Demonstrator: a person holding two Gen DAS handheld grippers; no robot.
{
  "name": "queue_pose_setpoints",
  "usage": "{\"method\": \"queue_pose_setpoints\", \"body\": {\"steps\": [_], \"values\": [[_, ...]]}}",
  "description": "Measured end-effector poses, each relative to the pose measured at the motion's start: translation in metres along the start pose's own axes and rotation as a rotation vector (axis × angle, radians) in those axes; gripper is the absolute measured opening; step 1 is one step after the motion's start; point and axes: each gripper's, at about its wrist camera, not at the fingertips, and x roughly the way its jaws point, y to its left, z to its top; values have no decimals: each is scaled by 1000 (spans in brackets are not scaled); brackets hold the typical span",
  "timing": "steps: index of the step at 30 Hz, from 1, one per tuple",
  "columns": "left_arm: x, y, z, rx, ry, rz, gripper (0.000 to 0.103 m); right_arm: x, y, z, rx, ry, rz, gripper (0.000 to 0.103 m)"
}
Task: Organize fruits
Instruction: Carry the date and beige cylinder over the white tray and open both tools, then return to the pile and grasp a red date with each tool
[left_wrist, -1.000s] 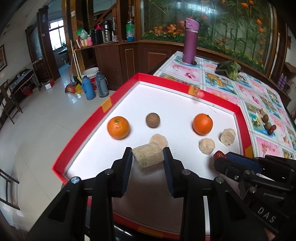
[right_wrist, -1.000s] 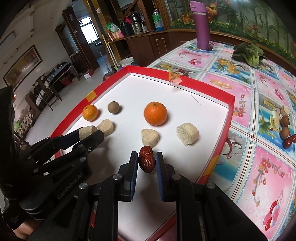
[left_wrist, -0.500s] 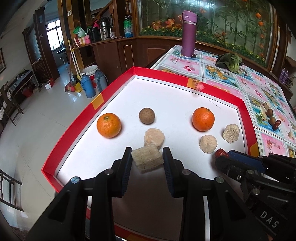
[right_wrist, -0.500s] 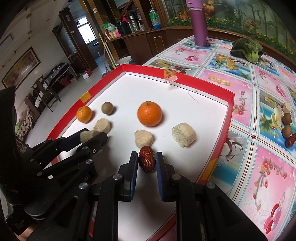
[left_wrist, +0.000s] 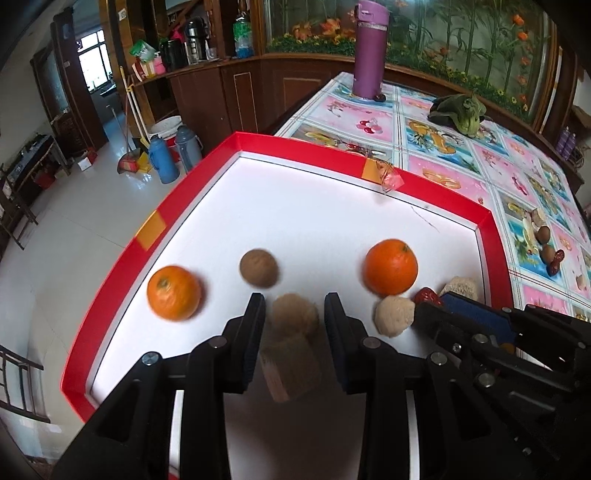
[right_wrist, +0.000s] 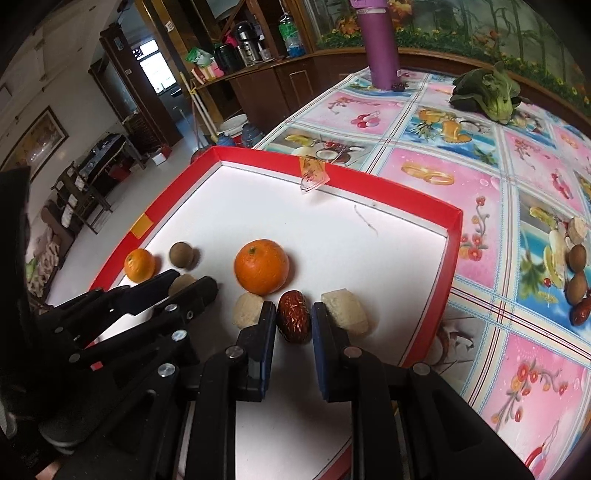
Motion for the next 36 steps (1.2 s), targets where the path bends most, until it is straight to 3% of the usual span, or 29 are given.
{"method": "queue_pose_setpoints", "body": {"steps": [4,7,9,11,16,19,22,26,31,36], "values": [[1,-1,4,-9,21,-11,36,-19,-2,-4,-11,-41,39,19],[-3,-1,1,-18,20,-7,37,-41,-3,-9,-35,-107,41,25],[-11,-3,-1,-13,-8,19,43,-51,-5,-11,-44,-135,27,30],[-24,-5,-2,-16,-54,39,56,-60,-10,-13,-46,-149,18,31],[-59,-25,0,25,-154,62,69,-82,-38,-17,-6,-183,-2,31],[-74,-42,1,59,-188,25,77,-95,-65,-23,20,-208,-41,31],[-81,-63,0,98,-192,-28,77,-108,-98,-29,64,-222,-83,31],[-80,-96,-2,156,-159,-94,77,-120,-149,-36,120,-232,-178,31],[-77,-137,-4,226,-129,-143,77,-121,-205,-38,201,-200,-235,31],[-66,-169,-7,288,-77,-190,77,-111,-229,-31,243,-163,-233,31]]}}
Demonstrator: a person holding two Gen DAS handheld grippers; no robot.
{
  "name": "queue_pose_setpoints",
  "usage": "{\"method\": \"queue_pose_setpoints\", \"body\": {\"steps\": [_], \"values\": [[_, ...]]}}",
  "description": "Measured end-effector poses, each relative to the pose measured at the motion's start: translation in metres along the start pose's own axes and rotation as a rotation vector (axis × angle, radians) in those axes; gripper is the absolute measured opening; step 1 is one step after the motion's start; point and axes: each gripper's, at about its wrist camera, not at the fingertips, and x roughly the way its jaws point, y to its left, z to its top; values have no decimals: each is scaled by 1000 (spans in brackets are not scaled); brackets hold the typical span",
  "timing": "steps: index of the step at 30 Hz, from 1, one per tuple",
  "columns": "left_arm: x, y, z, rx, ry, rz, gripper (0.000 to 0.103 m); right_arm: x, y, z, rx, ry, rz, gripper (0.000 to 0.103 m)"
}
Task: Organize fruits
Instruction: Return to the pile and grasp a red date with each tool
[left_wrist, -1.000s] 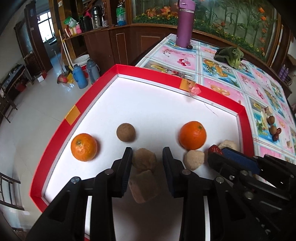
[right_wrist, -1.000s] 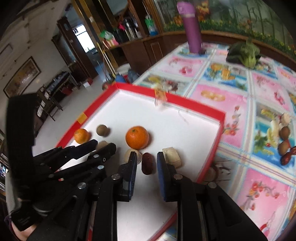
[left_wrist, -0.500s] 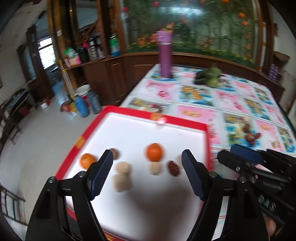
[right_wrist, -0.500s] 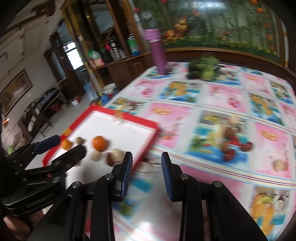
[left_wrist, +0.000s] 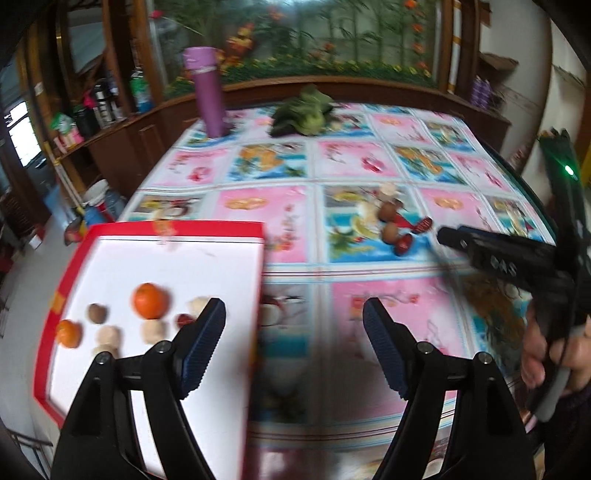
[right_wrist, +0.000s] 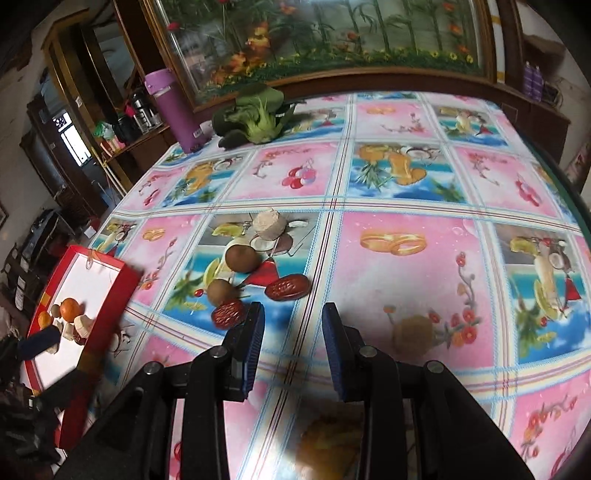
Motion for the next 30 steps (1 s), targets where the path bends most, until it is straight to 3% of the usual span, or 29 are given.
{"method": "queue_pose_setpoints", "body": {"steps": [8,12,13,15,18,21,23,27,30], "values": [[14,-21,5,27,47,-46,77,28,7,12,-15,45,-30,32],[17,-28,8,41,53,-61,77,28,5,10,-36,24,-18,30],[18,-30,8,42,55,-70,77,28,5,10,-47,23,-20,29],[22,-34,10,40,50,-84,77,27,3,11,-46,34,-7,13],[33,-44,15,51,56,-104,77,23,-7,13,-12,39,13,9],[48,-54,20,46,84,-136,67,13,-19,17,31,21,40,9],[58,-59,25,29,100,-155,56,4,-27,19,58,-2,53,9],[71,-68,34,-1,113,-178,50,-4,-43,25,101,-13,95,10],[78,-79,37,5,123,-203,49,2,-54,26,168,31,147,12]]}}
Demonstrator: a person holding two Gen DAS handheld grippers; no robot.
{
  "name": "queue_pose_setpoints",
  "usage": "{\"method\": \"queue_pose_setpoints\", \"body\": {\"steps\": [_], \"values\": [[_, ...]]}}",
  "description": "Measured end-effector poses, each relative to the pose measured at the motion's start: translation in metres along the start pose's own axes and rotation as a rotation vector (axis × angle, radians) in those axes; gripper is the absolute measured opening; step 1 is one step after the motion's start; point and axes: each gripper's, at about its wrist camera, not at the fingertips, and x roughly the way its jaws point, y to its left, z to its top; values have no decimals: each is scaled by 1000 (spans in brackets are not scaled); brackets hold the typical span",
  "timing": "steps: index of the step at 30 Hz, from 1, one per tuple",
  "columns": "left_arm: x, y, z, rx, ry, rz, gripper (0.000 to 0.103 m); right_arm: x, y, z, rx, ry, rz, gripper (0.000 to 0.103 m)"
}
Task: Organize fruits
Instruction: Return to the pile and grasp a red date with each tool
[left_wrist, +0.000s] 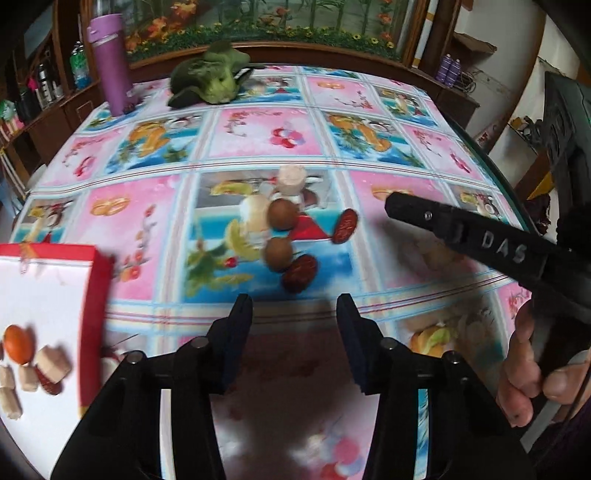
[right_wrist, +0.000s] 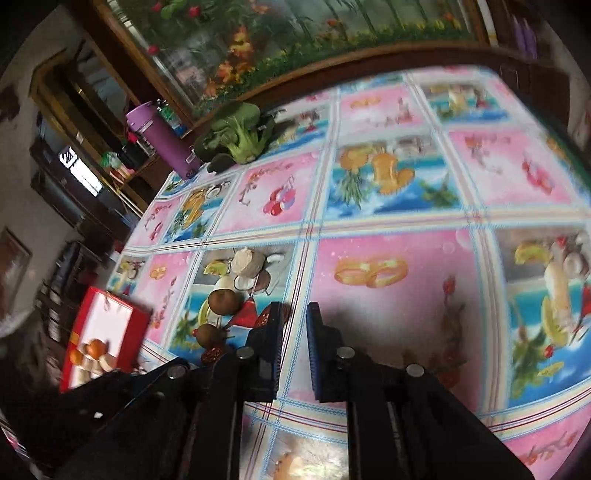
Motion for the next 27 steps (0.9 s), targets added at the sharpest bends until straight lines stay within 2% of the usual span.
{"method": "queue_pose_setpoints", "body": {"steps": [3,7,10,12,16,19,22,23,27], "values": [[7,-2,4,-4,2,-8,48,3,-3,-1,32,17,13,12],[17,1,8,-3,10,-45,35,1,0,-1,33,7,27,13],[19,1,9,1,8,-77,32,7,-1,-1,47,39,49,13],[21,0,11,0,6,-110,25,13,0,-1,67,63,72,13],[22,0,11,-3,-6,-138,24,22,6,-2,96,82,90,13],[22,0,10,-2,-8,-159,23,28,11,-1,98,82,37,13],[21,-1,9,9,-8,-152,23,33,10,-1,113,96,37,14],[21,-1,9,10,-10,-145,23,35,12,-1,113,96,23,19],[18,2,10,21,-27,-128,23,40,21,2,100,82,-4,19]]}}
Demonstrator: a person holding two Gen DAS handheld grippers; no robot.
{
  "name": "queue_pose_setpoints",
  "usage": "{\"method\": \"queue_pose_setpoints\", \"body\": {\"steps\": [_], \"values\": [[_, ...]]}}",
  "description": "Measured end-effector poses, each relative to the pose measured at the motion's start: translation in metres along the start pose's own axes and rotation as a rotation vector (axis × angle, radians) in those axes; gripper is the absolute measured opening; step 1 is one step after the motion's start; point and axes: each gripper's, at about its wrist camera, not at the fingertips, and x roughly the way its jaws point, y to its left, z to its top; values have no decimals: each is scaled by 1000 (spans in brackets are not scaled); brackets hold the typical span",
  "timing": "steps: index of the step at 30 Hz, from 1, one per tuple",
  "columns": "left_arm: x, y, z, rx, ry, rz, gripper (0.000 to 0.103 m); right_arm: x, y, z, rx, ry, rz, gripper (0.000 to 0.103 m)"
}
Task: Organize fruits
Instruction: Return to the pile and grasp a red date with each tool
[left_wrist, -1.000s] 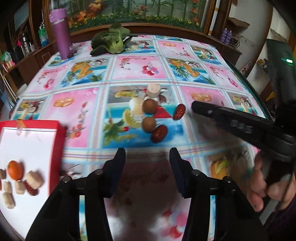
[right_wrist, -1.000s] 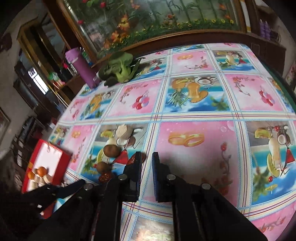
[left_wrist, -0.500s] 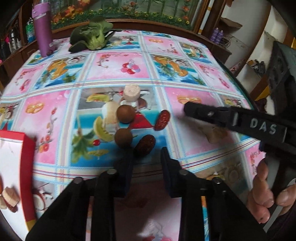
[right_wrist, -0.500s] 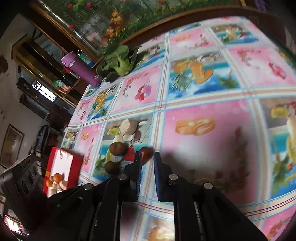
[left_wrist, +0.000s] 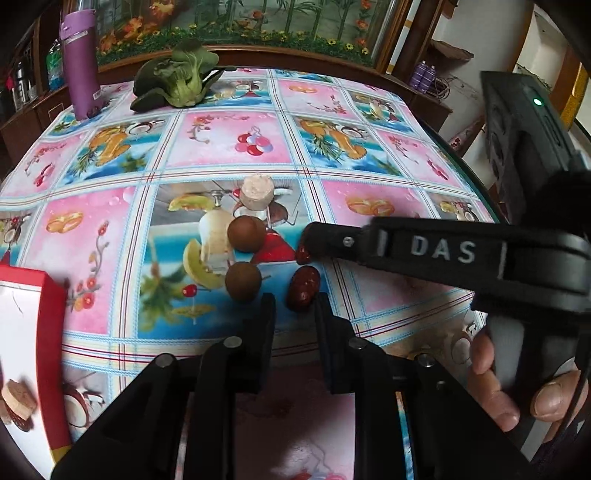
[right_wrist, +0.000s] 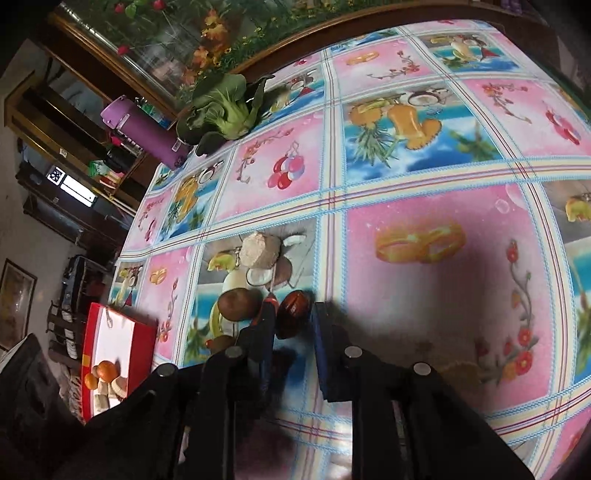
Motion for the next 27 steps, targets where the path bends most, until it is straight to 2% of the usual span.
{"method": "queue_pose_setpoints", "body": {"steps": [5,11,15,21,27], "values": [[1,-2,2,21,7,-12,24,5,10,3,-59,-12,-44,19],[10,-5,5,22,28,-29,24,9,12,9,-119,2,-42,14],[12,-5,9,21,20,-21,24,1,-2,14,-54,5,-1,14],[17,-11,13,30,18,-13,24,-14,-23,19,30,-31,14,14],[20,-18,14,48,11,7,24,-17,-23,19,49,-43,28,14]]}}
